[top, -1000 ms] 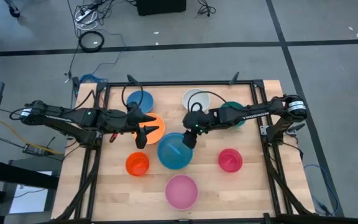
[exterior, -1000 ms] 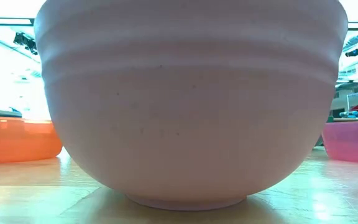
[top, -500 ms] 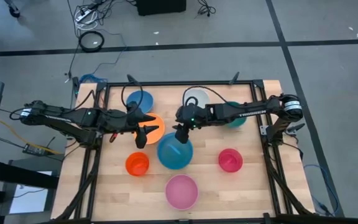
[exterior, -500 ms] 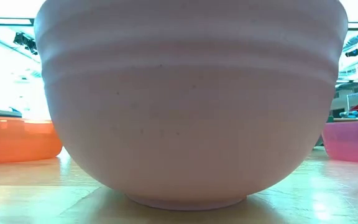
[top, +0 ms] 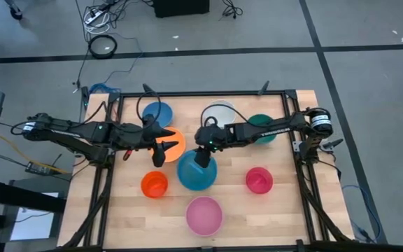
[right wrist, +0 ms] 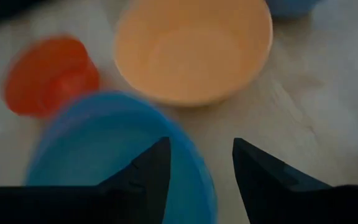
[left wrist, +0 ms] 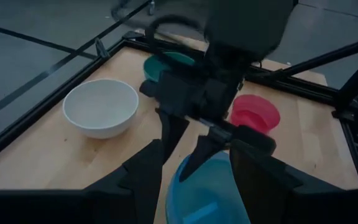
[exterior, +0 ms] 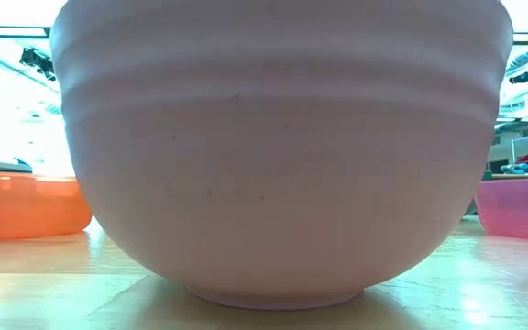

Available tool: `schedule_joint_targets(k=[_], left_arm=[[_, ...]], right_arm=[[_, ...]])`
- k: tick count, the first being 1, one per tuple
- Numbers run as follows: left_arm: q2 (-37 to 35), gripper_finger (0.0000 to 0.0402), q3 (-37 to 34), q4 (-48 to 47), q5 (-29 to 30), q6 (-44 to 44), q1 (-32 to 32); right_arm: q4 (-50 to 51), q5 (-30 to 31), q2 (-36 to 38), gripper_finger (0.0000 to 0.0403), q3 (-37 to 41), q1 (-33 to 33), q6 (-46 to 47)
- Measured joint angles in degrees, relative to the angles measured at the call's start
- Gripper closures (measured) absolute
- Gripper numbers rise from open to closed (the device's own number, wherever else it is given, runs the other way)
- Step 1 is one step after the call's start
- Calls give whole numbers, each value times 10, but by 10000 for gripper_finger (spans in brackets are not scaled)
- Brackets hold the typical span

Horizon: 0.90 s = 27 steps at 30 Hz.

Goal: Nest bowls inside each other
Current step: Stack the blue bowl on top of the green bowl

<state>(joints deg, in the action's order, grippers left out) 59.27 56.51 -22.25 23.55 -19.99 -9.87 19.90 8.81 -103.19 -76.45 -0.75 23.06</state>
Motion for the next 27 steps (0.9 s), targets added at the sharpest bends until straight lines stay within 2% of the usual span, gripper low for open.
schedule_joint_targets(k=[13,21,27], left_arm=[[0,206,0,-2,0,0,0],[0,206,-6,-4,0,-2,0],[0,206,-6,-3,0,-2,0]], right_arm=[[12,-1,-29,245,-1,0,13],[36,-15,-45,270,-1,-12,19],[34,0,-31,278,-1,-22,9]])
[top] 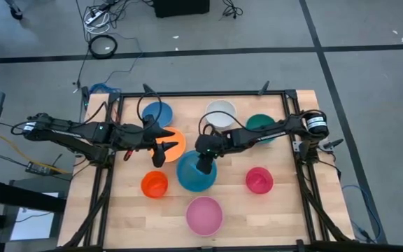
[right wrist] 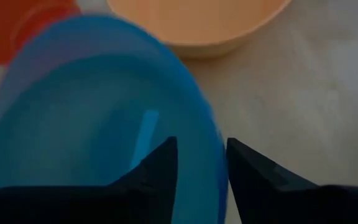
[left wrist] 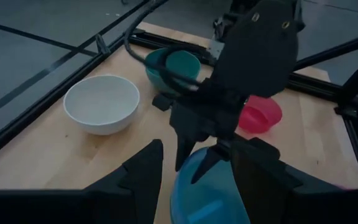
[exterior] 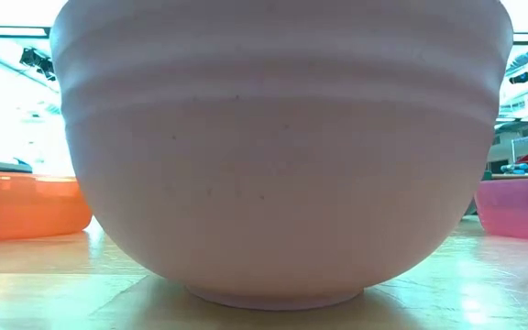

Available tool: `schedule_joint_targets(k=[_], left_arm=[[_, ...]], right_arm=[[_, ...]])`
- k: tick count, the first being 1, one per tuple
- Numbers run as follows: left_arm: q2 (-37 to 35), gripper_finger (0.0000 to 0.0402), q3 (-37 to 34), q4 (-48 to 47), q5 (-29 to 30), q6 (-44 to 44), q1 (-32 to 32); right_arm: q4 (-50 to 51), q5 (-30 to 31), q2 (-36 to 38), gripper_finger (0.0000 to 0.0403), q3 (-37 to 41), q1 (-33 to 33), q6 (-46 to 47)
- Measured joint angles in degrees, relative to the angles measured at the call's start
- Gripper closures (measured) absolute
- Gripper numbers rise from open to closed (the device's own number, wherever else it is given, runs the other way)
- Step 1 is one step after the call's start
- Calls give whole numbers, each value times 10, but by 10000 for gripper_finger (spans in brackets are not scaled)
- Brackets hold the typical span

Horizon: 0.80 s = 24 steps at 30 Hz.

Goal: Nest bowls inside each other
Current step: Stack the blue bowl on top of the green bowl

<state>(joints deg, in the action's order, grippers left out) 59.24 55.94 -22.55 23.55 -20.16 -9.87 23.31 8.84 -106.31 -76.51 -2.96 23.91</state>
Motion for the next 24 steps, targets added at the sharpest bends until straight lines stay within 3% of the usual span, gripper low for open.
schedule_joint_targets(k=[5,13,24], left_arm=[[0,206,0,0,0,0,0],[0,206,0,-1,0,0,0],[0,206,0,-1,0,-2,0]], right_arm=[[15,-5,8,305,0,1,0],[46,-30,12,395,0,2,-20],[60,-62,12,400,0,2,-24]])
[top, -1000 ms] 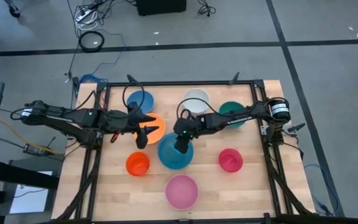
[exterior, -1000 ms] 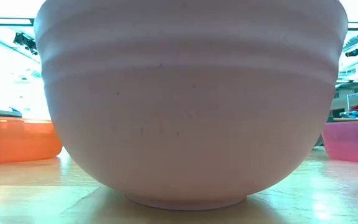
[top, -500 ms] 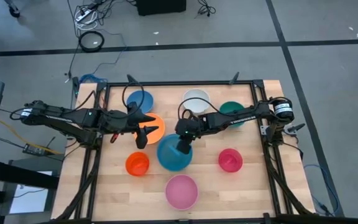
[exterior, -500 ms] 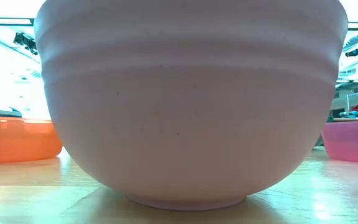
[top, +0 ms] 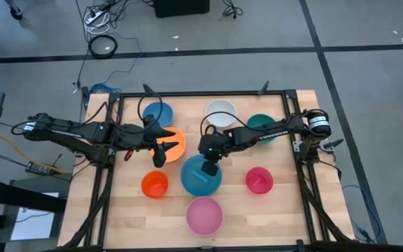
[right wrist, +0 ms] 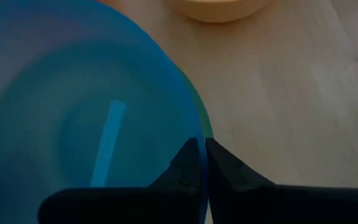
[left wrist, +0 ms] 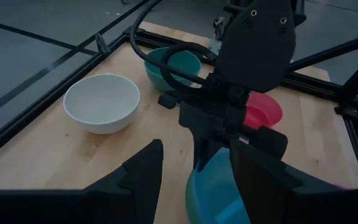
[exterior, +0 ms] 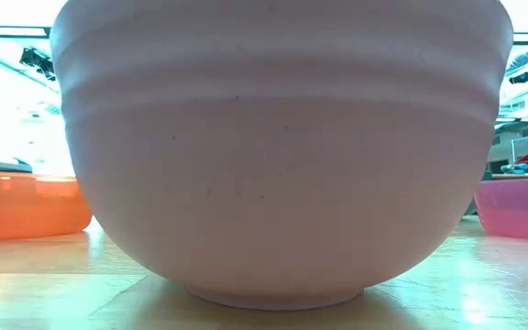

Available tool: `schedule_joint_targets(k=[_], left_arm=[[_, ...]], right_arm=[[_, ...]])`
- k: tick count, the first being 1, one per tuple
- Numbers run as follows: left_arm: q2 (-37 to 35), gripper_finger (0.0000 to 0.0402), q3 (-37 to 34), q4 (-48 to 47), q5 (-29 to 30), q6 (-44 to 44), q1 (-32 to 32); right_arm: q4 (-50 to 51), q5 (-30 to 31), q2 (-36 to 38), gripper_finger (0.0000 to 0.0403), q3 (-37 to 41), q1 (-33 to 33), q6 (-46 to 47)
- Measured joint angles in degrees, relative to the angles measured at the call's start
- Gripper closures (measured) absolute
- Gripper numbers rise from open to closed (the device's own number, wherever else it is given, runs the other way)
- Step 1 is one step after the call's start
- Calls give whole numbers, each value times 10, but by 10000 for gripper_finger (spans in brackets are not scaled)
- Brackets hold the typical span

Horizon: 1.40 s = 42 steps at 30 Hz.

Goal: Nest bowls inside each other
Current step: Stack the blue bowl on top of the green bowl

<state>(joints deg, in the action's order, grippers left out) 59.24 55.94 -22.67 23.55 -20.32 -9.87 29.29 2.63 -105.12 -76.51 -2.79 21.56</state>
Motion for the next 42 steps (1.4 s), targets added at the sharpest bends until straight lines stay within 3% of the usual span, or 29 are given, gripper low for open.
schedule_joint_targets(k=[7,15,23,32,38,42], left_arm=[[0,206,0,0,0,0,0],[0,206,0,0,0,0,0],[0,206,0,0,0,1,0],[0,206,0,0,0,5,0],[0,206,0,0,0,5,0],[0,206,0,0,0,-1,0]], right_arm=[[27,-27,0,392,0,0,-7],[32,-30,1,319,-15,0,-2],[127,-28,1,261,-81,-4,-2],[167,-21,5,264,-103,-61,-25],[164,45,4,266,-96,-86,-34],[162,59,4,266,-80,-87,-20]])
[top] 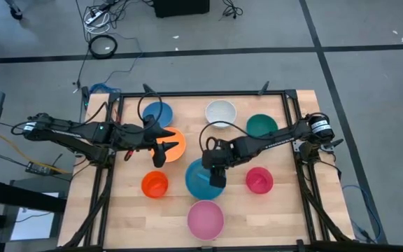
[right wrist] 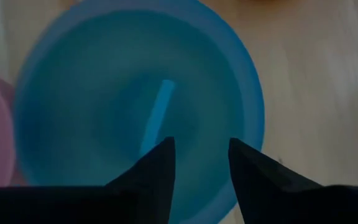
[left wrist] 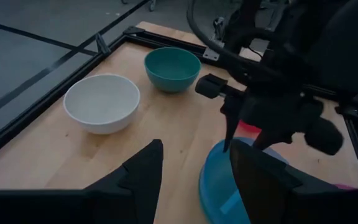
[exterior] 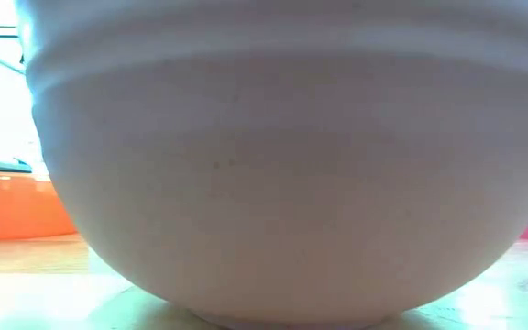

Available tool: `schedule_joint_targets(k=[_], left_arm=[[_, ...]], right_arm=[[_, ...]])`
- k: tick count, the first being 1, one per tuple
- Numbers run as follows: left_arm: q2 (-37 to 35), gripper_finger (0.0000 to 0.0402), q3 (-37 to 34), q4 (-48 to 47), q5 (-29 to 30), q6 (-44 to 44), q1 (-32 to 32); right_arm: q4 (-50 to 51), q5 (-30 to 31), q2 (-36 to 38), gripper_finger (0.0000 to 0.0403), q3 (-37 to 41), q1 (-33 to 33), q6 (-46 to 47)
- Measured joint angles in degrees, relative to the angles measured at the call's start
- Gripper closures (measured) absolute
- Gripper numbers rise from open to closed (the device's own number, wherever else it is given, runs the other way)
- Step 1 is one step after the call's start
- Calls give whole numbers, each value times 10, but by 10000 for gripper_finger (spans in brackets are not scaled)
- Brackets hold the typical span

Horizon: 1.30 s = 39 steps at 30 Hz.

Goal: Nest bowls inside each other
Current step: Stack the blue bowl on top of the green bowl

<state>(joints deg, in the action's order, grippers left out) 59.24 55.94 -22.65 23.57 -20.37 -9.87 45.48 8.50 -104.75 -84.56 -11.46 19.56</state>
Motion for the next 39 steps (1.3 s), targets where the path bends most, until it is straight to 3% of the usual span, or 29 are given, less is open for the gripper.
schedule_joint_targets(k=[12,24,30,39], left_arm=[[0,206,0,0,0,-5,0],[0,206,0,0,0,-5,0],[0,206,0,-4,0,-6,0],[-6,206,0,-209,54,-122,0]], right_arm=[[-9,14,-1,266,51,6,27],[-10,97,-1,266,62,33,28],[-10,92,0,266,62,50,9],[-28,85,62,266,62,24,-2]])
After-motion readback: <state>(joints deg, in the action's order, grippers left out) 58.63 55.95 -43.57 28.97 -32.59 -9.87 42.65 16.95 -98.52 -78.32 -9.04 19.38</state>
